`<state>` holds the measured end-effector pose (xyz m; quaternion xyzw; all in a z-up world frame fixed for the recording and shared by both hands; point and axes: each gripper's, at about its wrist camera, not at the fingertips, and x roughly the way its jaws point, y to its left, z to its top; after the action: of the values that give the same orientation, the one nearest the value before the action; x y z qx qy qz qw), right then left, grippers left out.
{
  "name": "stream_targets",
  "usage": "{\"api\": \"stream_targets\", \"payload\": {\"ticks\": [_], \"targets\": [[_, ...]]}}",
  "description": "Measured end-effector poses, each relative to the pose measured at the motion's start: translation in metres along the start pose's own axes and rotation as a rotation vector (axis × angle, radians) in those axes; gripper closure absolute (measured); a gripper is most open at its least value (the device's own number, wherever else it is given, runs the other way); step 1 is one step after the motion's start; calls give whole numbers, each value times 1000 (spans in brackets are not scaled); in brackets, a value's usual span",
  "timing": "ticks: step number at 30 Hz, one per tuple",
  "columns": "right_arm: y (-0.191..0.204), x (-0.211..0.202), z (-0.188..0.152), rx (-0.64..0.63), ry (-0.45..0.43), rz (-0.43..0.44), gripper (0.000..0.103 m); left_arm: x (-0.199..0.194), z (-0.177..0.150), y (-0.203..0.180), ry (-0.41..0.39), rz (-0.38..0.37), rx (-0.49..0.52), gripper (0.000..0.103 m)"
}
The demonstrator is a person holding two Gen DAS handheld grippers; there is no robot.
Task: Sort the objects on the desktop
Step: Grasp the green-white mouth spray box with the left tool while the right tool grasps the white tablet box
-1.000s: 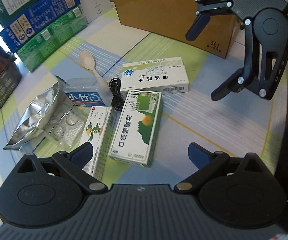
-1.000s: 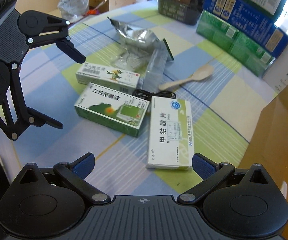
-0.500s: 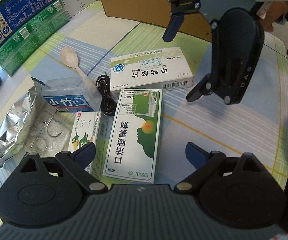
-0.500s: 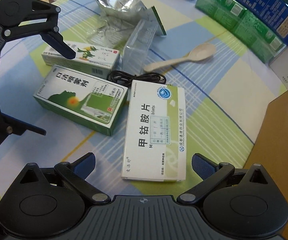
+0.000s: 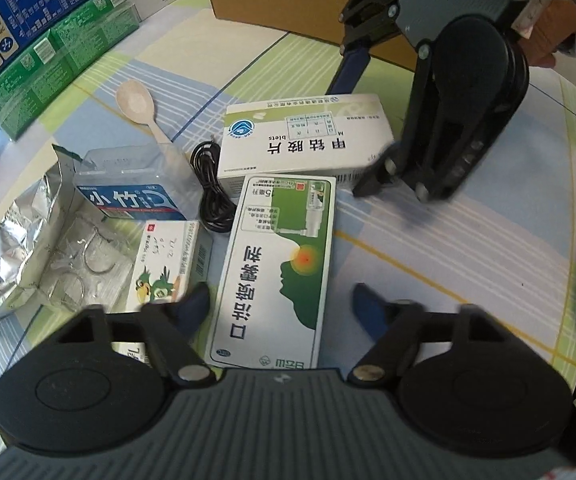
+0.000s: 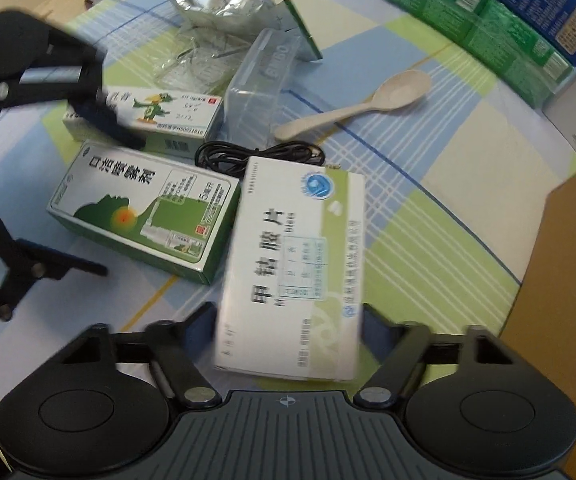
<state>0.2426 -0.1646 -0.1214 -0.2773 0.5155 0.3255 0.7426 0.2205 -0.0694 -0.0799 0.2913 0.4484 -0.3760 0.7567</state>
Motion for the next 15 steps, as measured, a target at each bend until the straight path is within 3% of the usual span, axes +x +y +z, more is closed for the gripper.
{"api": "stream_targets", "payload": {"ticks": [3,8,15], "targets": [[3,-5,-5,19,2,-11,33,-4,-3,-2,11,11,-35,50],[8,-22,-27,138,-8,5,33,-17,-19,-14,24,47,-122,51],[29,-44,-61,265,-44,4,33,-40,-56,-40,20,132,-322,51]]}}
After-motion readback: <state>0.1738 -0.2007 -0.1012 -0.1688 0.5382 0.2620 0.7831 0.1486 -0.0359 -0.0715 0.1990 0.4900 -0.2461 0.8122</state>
